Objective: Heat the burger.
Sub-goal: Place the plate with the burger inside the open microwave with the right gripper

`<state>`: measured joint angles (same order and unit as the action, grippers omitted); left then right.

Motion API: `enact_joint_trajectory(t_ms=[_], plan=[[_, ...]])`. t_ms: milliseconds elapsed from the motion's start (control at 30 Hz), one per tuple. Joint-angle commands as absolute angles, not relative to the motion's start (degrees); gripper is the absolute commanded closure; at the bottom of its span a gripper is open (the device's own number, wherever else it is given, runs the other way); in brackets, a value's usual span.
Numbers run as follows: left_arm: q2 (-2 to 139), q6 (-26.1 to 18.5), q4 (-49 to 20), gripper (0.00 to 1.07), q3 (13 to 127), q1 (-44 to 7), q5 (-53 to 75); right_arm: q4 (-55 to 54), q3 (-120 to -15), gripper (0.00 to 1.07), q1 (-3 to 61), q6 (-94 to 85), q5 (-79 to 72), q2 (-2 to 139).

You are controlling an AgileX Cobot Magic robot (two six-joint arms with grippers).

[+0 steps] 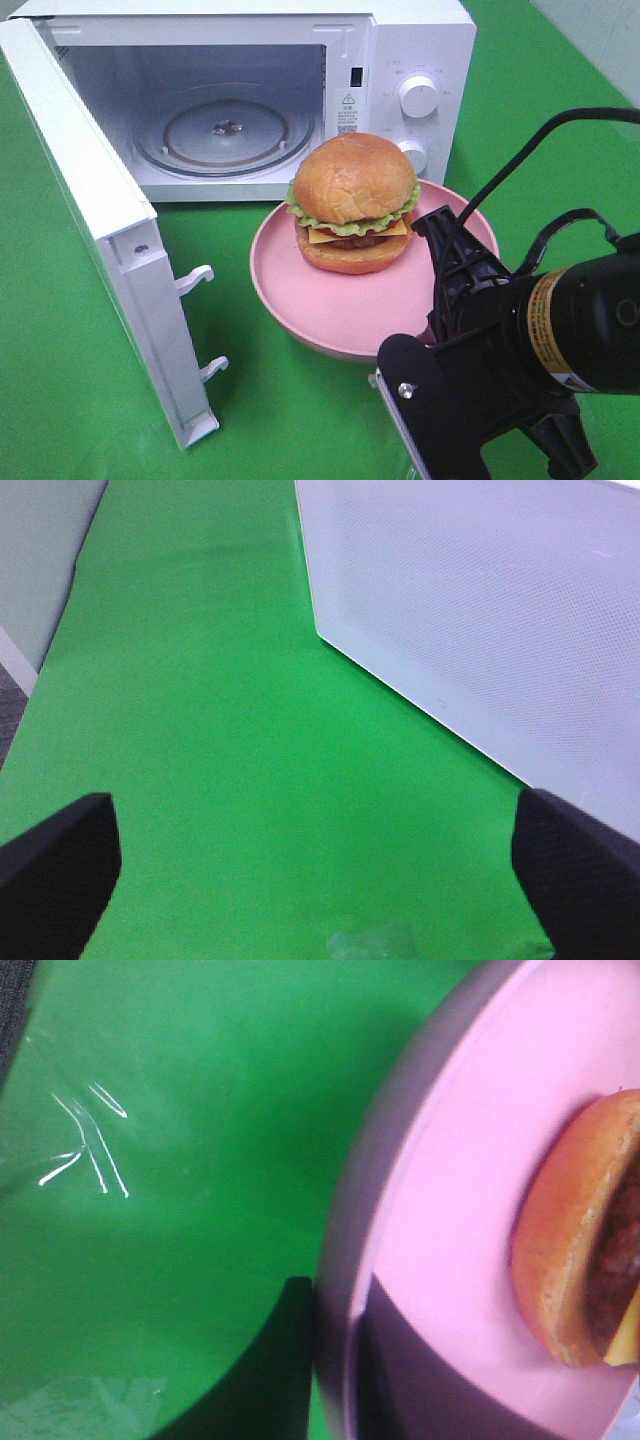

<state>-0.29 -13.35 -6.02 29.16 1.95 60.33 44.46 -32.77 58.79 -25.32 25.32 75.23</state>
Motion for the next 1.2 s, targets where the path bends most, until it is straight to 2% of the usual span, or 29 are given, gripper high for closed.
enact_joint_trajectory(t_ms=[33,333,633,1000,1200], plan=[[-1.43,-13.06,-6.30,0.07,28.99,2.12,59.99,44.00,-33.40,1.07,56.95,-31.91,21.66,74.77],[-1.43,-13.06,-6.30,0.07,28.99,2.12,59.99,38.67,-33.40,1.07,50.53,-44.00,17.59,74.77],[-1.43,-13.06,-6.30,0.07,28.99,2.12,59.99,21.43,-33.40,1.07,43.20,-68.01,10.31,74.77],[-1.43,-13.06,-6.30,0.07,28.99,2.12,59.99,0.69,-33.40,1.07,38.67,-92.88,10.31,74.77],[-1.43,-13.06,-6.30,0.07,28.99,2.12,59.99,-2.75,-33.63,1.07,38.39,-96.20,12.43,74.77]])
